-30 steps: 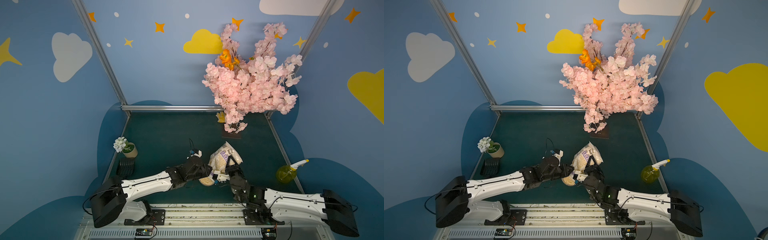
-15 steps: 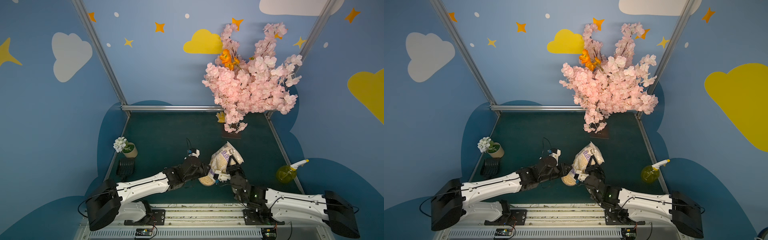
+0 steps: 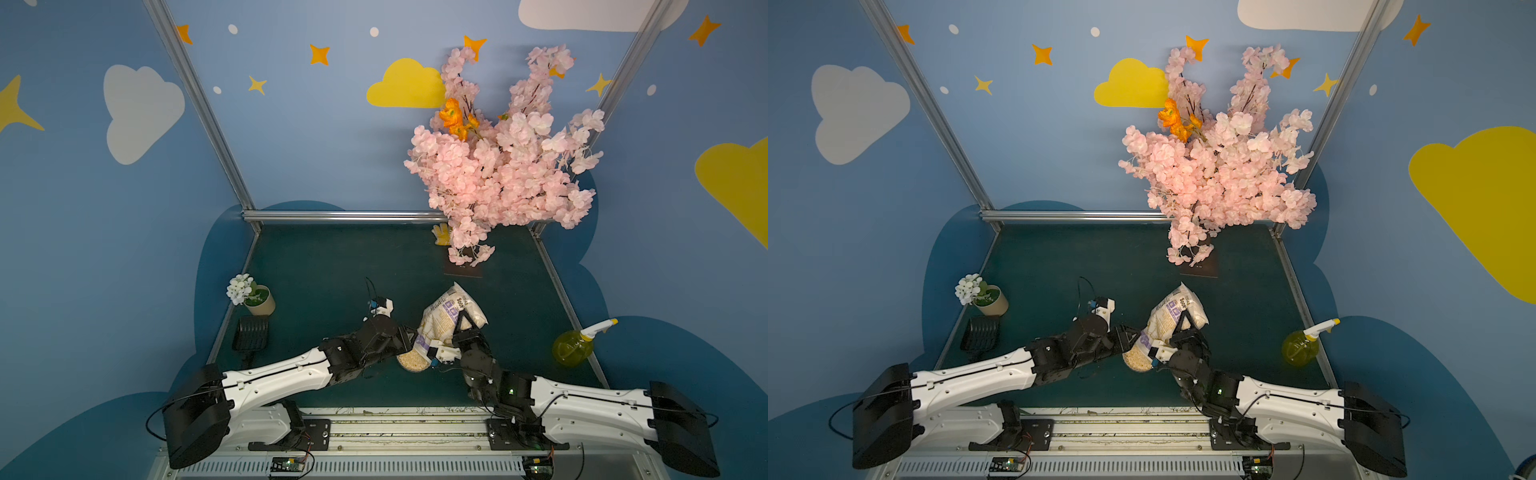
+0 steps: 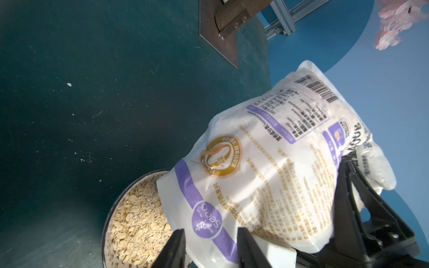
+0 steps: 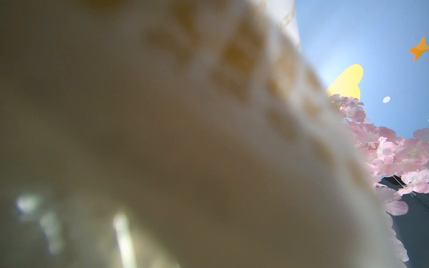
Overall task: Pour the oats into the breakfast bowl
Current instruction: Pour the oats into the bowl.
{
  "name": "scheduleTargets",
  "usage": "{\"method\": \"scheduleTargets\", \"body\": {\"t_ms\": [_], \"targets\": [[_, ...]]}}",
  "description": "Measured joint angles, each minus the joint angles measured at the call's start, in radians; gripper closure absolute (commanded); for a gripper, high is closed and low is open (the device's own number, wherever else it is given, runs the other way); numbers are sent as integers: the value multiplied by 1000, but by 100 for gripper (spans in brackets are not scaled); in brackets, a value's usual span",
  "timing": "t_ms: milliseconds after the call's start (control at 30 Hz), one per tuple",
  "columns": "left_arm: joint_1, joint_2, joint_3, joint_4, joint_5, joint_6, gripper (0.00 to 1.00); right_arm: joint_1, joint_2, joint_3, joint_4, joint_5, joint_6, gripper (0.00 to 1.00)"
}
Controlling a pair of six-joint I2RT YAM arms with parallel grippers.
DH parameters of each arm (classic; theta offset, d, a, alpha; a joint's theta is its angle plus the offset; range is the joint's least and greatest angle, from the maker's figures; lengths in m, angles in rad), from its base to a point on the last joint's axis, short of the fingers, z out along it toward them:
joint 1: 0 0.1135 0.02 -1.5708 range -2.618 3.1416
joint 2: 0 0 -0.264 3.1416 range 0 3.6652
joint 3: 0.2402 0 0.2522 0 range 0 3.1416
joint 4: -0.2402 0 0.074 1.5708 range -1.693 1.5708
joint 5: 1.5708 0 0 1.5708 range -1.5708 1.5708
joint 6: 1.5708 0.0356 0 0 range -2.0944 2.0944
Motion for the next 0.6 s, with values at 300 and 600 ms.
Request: {"method": "scheduleTargets", "body": {"t_ms": [300, 600], "targets": [[0, -2, -2, -1, 0, -3, 56, 2, 0, 25, 9, -2, -8, 100], [0, -2, -2, 0, 0, -14, 56, 2, -46, 26, -74, 0, 23, 100]]}}
